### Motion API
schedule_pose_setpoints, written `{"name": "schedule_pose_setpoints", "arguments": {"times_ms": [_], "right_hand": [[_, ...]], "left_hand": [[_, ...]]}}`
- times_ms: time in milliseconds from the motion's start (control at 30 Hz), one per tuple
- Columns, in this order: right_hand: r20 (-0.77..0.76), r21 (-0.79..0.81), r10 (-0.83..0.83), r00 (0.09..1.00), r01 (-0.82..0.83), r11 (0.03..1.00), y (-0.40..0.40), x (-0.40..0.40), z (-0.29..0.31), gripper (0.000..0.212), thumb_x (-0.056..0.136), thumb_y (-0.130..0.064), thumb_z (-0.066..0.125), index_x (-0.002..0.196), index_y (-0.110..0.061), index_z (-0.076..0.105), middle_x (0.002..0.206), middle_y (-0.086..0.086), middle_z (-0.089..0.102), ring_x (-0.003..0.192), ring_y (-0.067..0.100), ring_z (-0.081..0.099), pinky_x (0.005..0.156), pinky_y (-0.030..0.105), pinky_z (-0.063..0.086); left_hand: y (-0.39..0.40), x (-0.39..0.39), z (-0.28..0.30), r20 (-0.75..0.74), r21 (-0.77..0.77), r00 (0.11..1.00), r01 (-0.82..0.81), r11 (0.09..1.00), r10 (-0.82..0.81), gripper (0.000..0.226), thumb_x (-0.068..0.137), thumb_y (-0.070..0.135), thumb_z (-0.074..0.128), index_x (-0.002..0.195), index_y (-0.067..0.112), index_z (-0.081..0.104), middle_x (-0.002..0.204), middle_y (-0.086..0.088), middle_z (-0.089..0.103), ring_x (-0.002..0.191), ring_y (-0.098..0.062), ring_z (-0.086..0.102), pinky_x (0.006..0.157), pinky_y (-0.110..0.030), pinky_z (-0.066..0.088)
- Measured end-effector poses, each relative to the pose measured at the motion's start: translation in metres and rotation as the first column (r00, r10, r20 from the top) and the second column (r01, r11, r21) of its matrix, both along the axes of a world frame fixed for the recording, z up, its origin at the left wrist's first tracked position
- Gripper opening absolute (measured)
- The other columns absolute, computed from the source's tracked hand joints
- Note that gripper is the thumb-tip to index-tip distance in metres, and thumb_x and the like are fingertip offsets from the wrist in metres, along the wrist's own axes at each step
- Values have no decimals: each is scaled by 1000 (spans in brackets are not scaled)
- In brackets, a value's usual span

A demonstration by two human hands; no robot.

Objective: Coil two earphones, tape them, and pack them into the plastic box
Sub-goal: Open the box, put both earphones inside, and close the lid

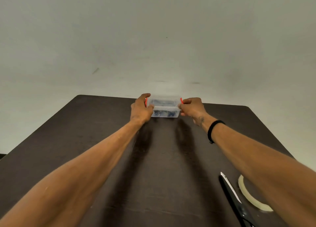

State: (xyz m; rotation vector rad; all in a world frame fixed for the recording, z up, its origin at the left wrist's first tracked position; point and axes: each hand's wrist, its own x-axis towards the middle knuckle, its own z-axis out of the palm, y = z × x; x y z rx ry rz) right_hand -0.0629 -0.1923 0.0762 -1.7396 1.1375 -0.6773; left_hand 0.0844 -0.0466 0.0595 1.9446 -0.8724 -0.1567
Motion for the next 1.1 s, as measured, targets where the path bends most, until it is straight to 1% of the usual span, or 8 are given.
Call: {"name": "schedule_pose_setpoints", "arguments": {"times_ms": [67, 200, 400, 467, 600, 767, 900, 1100], "right_hand": [[4, 14, 56, 998, -56, 998, -2, -9, 0, 33, 89, -19, 81, 118, -8, 72, 120, 15, 72, 102, 24, 73, 78, 35, 65], [-122, -128, 150, 981, -165, 978, 23, -64, 14, 25, 90, -28, 79, 110, -14, 75, 100, 5, 76, 89, 15, 75, 78, 35, 66], [-471, -326, 107, 875, -286, 901, 115, -205, 52, 20, 88, -46, 77, 88, -25, 79, 71, -10, 75, 69, 0, 71, 69, 25, 56], [-536, -316, 41, 843, -245, 916, 150, -249, 49, 32, 80, -58, 80, 80, -26, 76, 68, -11, 72, 65, 1, 69, 62, 24, 53], [-728, -299, -58, 683, -241, 923, 206, -298, 16, 62, 67, -79, 78, 96, -24, 69, 91, -8, 73, 88, 17, 70, 79, 38, 60], [-700, -355, -88, 709, -238, 904, 238, -313, -15, 60, 81, -67, 76, 126, -29, 66, 125, -5, 65, 116, 19, 60, 87, 39, 57], [-650, -363, -54, 758, -247, 899, 236, -326, -19, 48, 85, -49, 75, 129, -31, 66, 122, -7, 65, 114, 18, 60, 84, 39, 58], [-648, -357, 29, 761, -337, 871, 224, -344, -26, 41, 90, -36, 71, 130, -28, 68, 114, -6, 60, 108, 15, 56, 87, 34, 56]], "left_hand": [[4, -8, 2, 97, 11, 995, 35, 999, -36, 58, 94, 24, 75, 147, 16, 53, 146, -11, 60, 136, -29, 55, 118, -43, 44], [15, -46, 5, 401, 26, 905, 144, 989, -142, 49, 91, 32, 75, 136, 15, 64, 136, -8, 67, 127, -29, 59, 111, -39, 45], [45, -142, -9, 287, 80, 843, 452, 888, -455, 19, 93, 24, 75, 111, 18, 78, 96, 4, 77, 83, -10, 69, 87, -27, 57], [58, -174, -19, 277, 108, 817, 496, 861, -505, 20, 93, 31, 76, 109, 20, 79, 97, 6, 78, 85, -7, 70, 87, -25, 55], [68, -226, -30, 290, 176, 778, 530, 830, -558, 41, 91, 57, 70, 120, 28, 75, 116, 6, 77, 109, -13, 67, 104, -33, 50], [56, -265, -24, 191, 327, 705, 610, 722, -683, 53, 93, 50, 70, 142, 31, 59, 136, 1, 67, 122, -19, 62, 110, -37, 46], [41, -277, -8, 54, 406, 698, 638, 655, -714, 62, 92, 41, 75, 149, 30, 52, 138, -1, 65, 124, -18, 61, 109, -34, 47], [23, -274, -2, -41, 373, 751, 623, 687, -659, 40, 106, 18, 53, 144, 27, 57, 127, 4, 73, 118, -15, 65, 98, -27, 45]]}}
